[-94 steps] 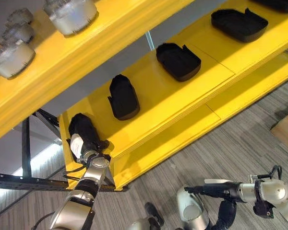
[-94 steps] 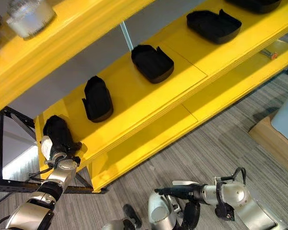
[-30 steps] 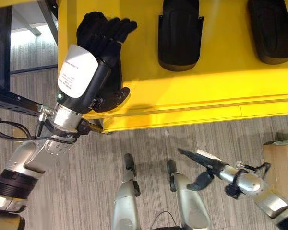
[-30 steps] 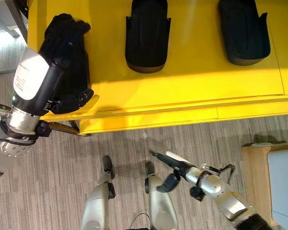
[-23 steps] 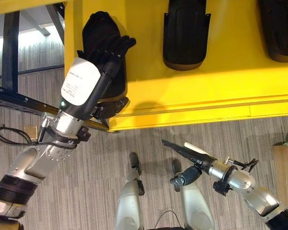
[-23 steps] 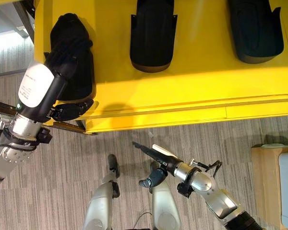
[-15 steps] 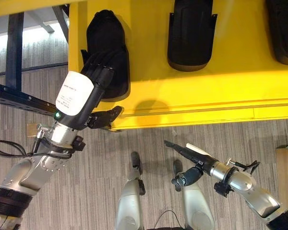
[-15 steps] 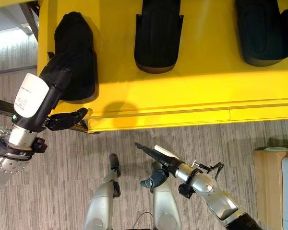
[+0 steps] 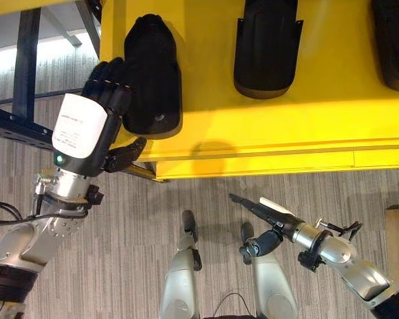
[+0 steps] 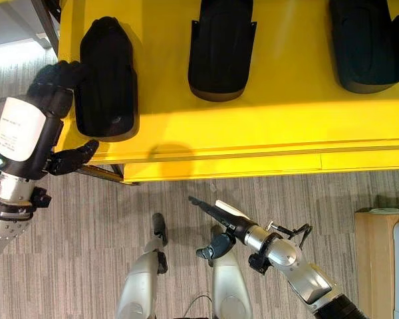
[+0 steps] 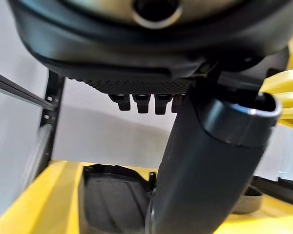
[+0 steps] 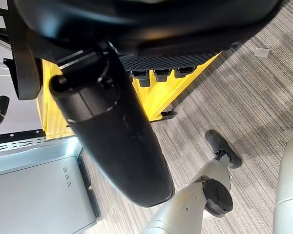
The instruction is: Move parts from the plastic box to the shelf.
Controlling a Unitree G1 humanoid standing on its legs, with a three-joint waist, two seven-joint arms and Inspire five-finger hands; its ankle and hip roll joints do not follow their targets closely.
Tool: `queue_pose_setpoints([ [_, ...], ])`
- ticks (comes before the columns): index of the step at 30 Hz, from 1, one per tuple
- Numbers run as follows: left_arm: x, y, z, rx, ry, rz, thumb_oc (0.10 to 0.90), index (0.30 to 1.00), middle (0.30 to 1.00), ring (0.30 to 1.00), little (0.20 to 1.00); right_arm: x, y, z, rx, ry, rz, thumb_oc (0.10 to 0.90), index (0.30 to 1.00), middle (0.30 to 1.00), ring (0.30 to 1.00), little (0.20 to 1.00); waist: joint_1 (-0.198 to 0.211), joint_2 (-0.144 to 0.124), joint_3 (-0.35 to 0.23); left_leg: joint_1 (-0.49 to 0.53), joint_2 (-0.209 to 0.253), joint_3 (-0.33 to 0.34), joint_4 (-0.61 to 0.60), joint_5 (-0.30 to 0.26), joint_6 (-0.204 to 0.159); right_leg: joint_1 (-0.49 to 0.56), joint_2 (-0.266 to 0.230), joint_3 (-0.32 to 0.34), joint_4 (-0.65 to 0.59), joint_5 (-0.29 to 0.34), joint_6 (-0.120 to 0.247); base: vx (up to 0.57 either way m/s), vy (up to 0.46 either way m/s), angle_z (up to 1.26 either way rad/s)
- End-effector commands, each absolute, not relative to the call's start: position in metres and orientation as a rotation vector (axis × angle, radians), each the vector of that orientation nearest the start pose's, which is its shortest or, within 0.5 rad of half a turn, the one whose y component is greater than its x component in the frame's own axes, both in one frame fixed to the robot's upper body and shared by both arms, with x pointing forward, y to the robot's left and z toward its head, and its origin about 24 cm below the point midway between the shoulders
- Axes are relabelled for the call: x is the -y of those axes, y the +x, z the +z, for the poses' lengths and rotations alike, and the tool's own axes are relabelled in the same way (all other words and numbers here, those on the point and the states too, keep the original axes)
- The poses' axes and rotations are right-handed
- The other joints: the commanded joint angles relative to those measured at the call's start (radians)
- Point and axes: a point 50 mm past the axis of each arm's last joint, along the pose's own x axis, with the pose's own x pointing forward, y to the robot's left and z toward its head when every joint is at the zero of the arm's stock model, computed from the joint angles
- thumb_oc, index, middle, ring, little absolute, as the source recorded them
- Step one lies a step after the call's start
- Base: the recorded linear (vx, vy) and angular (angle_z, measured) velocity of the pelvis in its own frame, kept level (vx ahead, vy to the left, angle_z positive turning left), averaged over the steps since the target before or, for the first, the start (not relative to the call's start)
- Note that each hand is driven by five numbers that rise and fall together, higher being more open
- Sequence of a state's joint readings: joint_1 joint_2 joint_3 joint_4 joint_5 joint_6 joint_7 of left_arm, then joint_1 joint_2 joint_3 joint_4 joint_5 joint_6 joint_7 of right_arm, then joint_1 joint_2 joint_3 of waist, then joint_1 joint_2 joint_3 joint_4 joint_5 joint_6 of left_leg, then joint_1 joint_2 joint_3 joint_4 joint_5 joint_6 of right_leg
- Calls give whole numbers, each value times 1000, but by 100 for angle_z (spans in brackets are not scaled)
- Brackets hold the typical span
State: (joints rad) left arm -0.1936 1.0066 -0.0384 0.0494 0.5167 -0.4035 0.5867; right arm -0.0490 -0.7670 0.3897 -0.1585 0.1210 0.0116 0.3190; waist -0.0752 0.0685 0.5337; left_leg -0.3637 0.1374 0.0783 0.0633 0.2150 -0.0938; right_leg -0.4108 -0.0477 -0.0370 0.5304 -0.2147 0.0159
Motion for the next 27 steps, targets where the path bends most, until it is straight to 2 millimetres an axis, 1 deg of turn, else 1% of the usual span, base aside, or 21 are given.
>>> queue_pose_setpoints([
  [1, -266, 261, 243, 1058, 1235, 383, 900, 1000, 1000, 1000, 1000, 155, 238, 95, 99, -587, 784, 900, 1000, 1000, 1000, 1000, -30, -30, -27, 38, -7, 37, 95, -158, 11, 47, 11, -33, -125, 35, 8, 0, 0, 0],
  [4, -266, 267, 244, 1038, 1223, 392, 900, 1000, 1000, 1000, 1000, 154, 238, 96, 102, -584, 791, 900, 1000, 1000, 1000, 1000, -36, -35, -27, 38, -3, 40, 95, -158, 11, 45, 14, -30, -125, 37, 9, 0, 0, 0],
  [6, -263, 270, 246, 1036, 1228, 385, 900, 1000, 1000, 1000, 1000, 154, 238, 96, 103, -586, 794, 900, 1000, 1000, 1000, 1000, -41, -37, -27, 36, -2, 40, 97, -158, 12, 43, 16, -28, -124, 38, 8, 0, 0, 0],
  [7, -259, 275, 246, 1011, 1222, 352, 900, 1000, 1000, 1000, 1000, 154, 239, 97, 104, -581, 798, 900, 1000, 1000, 1000, 1000, -44, -40, -27, 34, -1, 41, 100, -159, 12, 40, 17, -27, -122, 40, 9, 0, 0, 0],
  [13, -255, 283, 239, 959, 1241, 323, 900, 1000, 1000, 1000, 1000, 154, 241, 99, 103, -581, 802, 900, 1000, 1000, 1000, 1000, -52, -43, -28, 31, 1, 45, 105, -161, 12, 37, 19, -21, -122, 42, 9, 0, 0, 0],
  [21, -253, 281, 231, 945, 1269, 296, 900, 1000, 1000, 1000, 1000, 157, 242, 101, 101, -594, 801, 900, 1000, 1000, 1000, 1000, -53, -41, -26, 30, 0, 45, 105, -162, 12, 32, 17, -18, -117, 40, 8, 0, 0, 0],
  [27, -257, 286, 227, 893, 1312, 280, 900, 1000, 1000, 1000, 1000, 157, 244, 102, 101, -602, 805, 900, 1000, 1000, 1000, 1000, -60, -40, -28, 29, 0, 50, 106, -163, 12, 27, 14, -17, -116, 40, 7, 0, 0, 0],
])
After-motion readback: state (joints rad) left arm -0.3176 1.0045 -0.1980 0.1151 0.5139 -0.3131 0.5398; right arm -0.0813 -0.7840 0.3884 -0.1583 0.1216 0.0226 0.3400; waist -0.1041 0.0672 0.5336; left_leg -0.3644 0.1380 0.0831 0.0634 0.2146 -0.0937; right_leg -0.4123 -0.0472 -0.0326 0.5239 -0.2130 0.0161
